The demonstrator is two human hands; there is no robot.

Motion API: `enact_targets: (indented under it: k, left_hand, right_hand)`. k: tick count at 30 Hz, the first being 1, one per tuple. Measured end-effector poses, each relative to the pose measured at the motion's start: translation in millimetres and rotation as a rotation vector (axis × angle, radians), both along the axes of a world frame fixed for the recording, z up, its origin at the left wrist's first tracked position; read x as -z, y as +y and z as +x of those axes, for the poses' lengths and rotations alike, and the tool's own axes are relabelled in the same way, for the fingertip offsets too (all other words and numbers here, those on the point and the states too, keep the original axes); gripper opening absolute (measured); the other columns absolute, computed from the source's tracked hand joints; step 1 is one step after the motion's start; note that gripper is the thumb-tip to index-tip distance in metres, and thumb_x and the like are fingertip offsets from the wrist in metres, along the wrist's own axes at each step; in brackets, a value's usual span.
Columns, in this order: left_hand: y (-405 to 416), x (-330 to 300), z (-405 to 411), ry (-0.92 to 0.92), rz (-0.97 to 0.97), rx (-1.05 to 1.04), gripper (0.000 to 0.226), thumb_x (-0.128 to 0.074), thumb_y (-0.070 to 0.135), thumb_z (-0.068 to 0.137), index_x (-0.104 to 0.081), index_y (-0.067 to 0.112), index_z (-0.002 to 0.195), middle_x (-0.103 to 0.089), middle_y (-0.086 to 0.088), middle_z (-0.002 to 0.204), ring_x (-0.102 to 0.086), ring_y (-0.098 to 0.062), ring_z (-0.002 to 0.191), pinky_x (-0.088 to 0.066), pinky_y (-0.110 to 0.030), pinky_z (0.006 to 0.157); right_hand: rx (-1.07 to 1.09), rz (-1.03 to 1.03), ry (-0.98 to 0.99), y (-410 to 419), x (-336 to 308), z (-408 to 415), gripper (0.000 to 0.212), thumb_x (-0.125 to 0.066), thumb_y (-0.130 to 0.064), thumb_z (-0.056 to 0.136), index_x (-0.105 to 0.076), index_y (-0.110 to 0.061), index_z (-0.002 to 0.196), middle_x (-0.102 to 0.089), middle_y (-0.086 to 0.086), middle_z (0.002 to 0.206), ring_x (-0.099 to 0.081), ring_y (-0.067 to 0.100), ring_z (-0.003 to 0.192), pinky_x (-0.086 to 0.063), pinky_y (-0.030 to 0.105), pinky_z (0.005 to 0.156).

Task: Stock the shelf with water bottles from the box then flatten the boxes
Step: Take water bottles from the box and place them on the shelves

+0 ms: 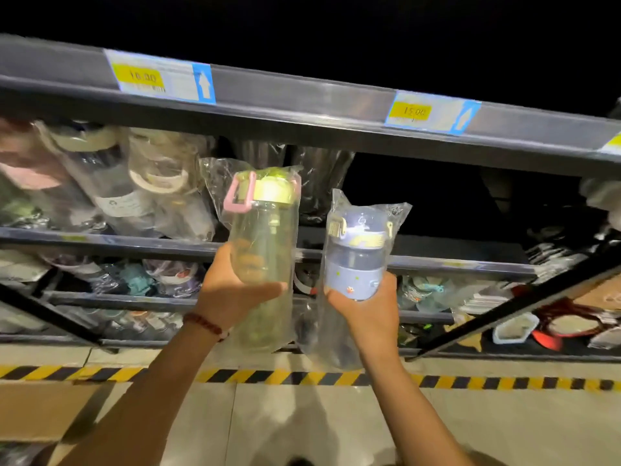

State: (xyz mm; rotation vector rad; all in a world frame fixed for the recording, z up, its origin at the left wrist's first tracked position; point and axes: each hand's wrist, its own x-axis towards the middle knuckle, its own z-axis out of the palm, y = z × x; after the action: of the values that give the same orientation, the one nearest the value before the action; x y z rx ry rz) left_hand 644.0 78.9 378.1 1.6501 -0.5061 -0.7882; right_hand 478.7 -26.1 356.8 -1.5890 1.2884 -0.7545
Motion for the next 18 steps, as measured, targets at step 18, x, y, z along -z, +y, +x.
enact_targets:
  k: [18]
  left_hand:
    - [-144,17,-37,0.118,-0.461,-0.315,0.075,-0.078,-0.006,0.067,-0.037,0.017,0.126,-0.058,0.000,0.111,-0.064,-0.008,0.096,-0.056,-0.025,0.080]
  right_hand:
    - [-0.020,-0.675,0.231,-147,-17,3,0.065,-0.073,-0.041,0.052,-0.050,-0.009,0.103,-0.051,0.006,0.101,-0.051,0.029,0.095,-0.047,0.045,0.072]
